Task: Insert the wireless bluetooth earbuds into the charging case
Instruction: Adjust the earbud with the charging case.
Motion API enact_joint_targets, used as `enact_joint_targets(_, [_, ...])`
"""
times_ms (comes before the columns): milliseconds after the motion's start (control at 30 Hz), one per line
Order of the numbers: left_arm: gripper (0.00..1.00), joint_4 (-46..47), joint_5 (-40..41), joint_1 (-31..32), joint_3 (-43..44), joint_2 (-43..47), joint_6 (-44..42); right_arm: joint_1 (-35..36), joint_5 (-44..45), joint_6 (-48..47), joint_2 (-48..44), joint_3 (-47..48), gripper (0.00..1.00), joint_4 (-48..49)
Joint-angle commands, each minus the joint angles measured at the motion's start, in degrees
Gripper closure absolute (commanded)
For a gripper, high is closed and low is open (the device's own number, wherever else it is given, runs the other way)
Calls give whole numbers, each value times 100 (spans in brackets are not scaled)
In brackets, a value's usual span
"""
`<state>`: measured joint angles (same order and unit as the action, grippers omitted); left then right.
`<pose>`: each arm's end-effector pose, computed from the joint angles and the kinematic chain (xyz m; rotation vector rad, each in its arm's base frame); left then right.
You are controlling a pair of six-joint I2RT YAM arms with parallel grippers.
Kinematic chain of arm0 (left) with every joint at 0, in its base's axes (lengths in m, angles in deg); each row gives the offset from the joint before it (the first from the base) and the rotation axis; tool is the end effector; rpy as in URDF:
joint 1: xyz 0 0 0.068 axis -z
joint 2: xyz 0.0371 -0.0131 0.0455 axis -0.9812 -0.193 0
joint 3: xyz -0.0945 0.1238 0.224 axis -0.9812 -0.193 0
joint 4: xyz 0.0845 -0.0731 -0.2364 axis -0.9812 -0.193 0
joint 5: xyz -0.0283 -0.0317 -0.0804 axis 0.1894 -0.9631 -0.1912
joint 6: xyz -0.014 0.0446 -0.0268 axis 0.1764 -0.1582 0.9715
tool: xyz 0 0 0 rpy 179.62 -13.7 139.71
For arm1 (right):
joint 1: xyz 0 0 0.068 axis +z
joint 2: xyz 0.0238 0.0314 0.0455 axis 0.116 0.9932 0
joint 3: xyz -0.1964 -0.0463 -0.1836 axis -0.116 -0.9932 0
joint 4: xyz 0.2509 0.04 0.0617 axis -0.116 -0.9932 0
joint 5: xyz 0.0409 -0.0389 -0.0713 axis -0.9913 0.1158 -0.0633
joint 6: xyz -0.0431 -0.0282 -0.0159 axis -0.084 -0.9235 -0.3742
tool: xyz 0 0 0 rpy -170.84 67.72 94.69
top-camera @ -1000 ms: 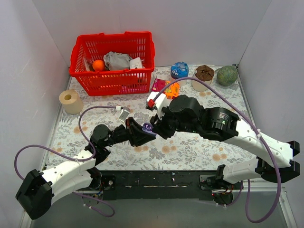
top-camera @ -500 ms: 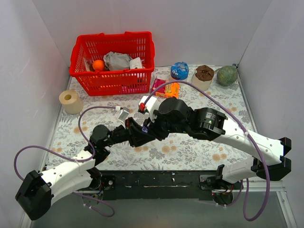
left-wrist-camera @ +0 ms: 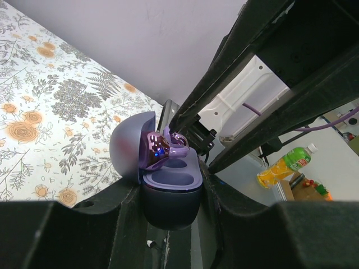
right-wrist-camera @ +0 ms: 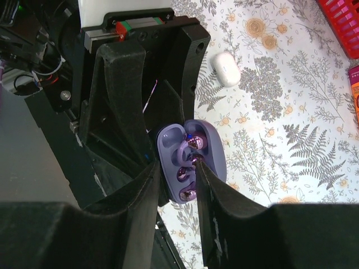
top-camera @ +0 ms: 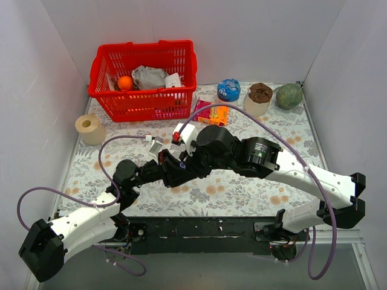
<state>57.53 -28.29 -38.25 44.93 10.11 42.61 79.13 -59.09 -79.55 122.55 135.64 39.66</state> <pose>0.1287 -0.1384 0.2668 0.0673 1.8191 -2.0733 0.0902 0.2678 0.4273 -1.1857 1.8650 0.5867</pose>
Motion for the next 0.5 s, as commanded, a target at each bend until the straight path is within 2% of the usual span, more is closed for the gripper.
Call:
enact_joint_targets(0, [100, -31, -60, -28, 198, 127, -73, 22, 96, -8, 36, -38, 61, 290])
enact_joint_targets(467, [100, -22, -95, -28, 154, 171, -82, 22, 412, 27, 62, -170, 69, 343])
